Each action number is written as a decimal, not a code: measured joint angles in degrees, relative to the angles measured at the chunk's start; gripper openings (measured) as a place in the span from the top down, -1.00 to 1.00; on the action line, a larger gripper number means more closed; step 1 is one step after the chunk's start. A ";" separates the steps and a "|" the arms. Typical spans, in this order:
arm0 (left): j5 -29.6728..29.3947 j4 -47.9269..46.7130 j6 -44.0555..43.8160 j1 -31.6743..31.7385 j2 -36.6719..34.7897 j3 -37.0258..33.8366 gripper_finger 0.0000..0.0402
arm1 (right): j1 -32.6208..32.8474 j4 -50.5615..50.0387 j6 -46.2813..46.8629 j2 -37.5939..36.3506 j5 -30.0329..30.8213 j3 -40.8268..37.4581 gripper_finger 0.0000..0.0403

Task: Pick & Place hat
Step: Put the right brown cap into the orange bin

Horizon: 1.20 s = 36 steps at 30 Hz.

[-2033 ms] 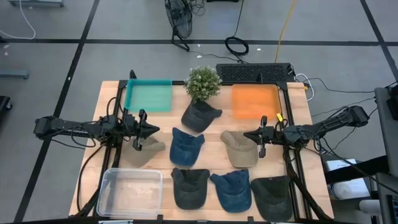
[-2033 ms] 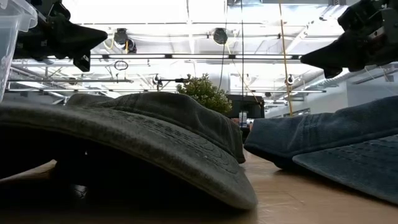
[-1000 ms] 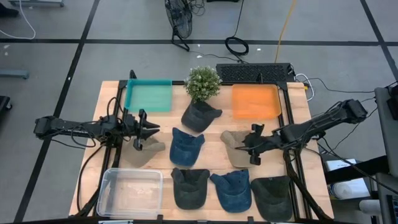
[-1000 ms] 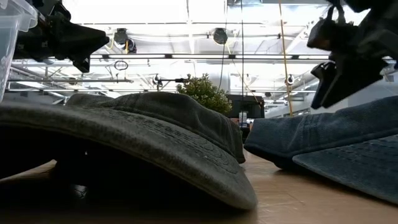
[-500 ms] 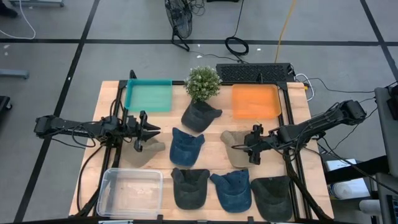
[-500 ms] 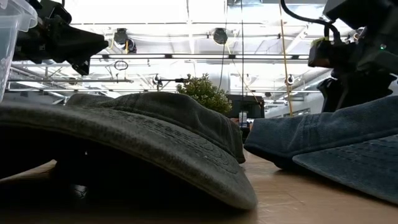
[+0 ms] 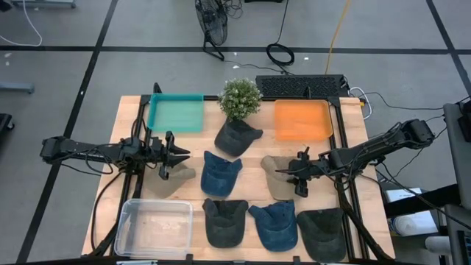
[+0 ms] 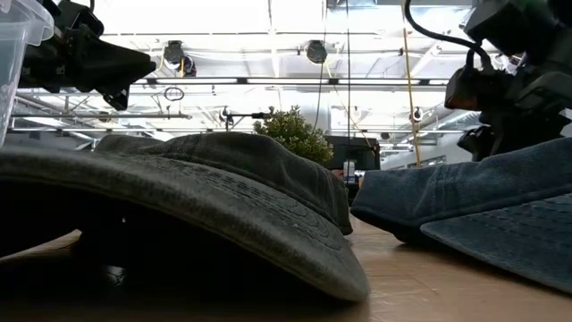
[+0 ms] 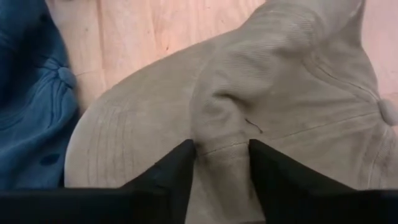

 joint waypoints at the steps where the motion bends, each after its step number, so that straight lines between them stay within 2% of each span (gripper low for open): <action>1: 0.00 0.00 0.00 0.01 0.00 0.00 0.56 | 0.01 0.18 -0.35 0.00 0.00 0.00 0.39; 9: -0.05 0.10 -0.07 0.02 0.00 0.00 0.56 | 0.04 0.38 -4.82 -2.26 -0.15 -0.09 0.96; 16: -0.05 0.19 -0.30 0.02 0.00 0.00 0.56 | 0.04 -0.49 -7.37 -7.67 2.03 0.24 0.98; 20: -0.51 0.28 -0.28 0.02 0.00 0.00 0.56 | 0.04 -4.15 -10.90 -9.70 4.47 5.29 0.98; 22: -0.53 0.30 -0.28 0.02 0.00 0.00 0.56 | 0.04 -8.54 -13.66 -10.01 7.45 8.98 0.98; 27: -0.53 0.62 -0.28 0.02 0.00 0.00 0.56 | -0.36 -18.11 -21.53 -9.87 19.71 16.74 0.99; 29: -0.53 0.69 -0.28 0.02 0.00 0.00 0.56 | -1.19 -20.25 -25.23 -9.88 22.19 18.49 0.99; 36: -0.51 0.69 -0.04 0.02 0.00 0.00 0.56 | -9.67 -20.31 -37.54 -10.19 21.73 21.12 1.00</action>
